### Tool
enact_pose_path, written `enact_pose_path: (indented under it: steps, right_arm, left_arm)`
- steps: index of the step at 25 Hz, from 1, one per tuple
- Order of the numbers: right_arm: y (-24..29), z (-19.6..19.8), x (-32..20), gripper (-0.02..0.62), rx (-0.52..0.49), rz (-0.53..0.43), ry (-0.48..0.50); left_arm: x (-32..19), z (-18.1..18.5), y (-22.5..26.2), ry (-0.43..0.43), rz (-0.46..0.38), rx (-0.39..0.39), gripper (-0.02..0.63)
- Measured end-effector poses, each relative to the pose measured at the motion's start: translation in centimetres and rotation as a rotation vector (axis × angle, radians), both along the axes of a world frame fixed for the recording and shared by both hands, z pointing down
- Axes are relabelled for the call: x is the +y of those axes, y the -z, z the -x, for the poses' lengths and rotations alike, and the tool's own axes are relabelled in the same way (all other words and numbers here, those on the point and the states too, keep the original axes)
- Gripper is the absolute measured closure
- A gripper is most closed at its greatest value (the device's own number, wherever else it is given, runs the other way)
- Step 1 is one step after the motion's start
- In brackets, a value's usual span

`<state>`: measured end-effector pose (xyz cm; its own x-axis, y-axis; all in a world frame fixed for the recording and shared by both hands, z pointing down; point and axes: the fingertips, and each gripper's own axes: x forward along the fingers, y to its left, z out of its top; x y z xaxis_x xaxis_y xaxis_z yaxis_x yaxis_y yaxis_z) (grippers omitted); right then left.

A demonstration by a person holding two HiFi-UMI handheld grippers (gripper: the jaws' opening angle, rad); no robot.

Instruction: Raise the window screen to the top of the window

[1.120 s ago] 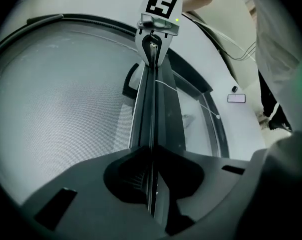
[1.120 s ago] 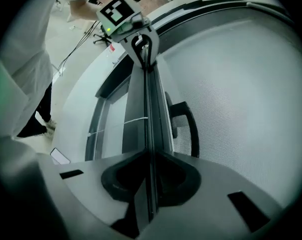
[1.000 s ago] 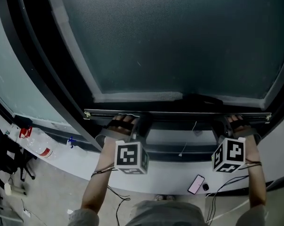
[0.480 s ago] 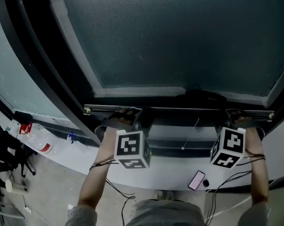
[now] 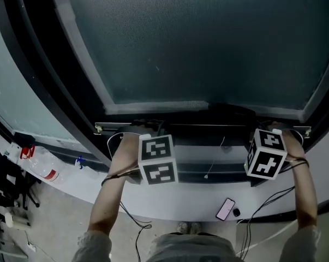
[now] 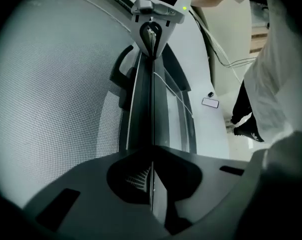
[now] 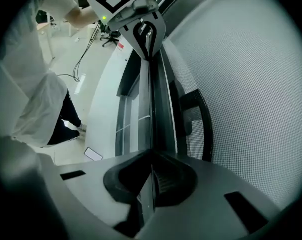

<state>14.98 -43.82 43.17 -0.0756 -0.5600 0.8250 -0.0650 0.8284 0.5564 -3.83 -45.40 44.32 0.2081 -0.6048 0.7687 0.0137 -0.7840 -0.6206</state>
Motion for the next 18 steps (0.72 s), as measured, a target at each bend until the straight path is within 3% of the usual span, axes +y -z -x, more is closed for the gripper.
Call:
enact_pose_path:
  steps: [10, 13, 18]
  right_arm:
    - [0.4, 0.1, 0.1, 0.578, -0.036, -0.014, -0.01]
    - [1.9, 0.1, 0.5, 0.578, -0.056, -0.029, -0.005]
    - [5.5, 0.1, 0.2, 0.578, -0.067, -0.12, 0.0]
  left_arm:
    - [0.2, 0.0, 0.3, -0.007, -0.015, 0.026, 0.588]
    - [0.5, 0.1, 1.8, -0.015, -0.024, 0.069, 0.588]
    - [0.3, 0.2, 5.6, -0.022, -0.113, 0.115, 0.588]
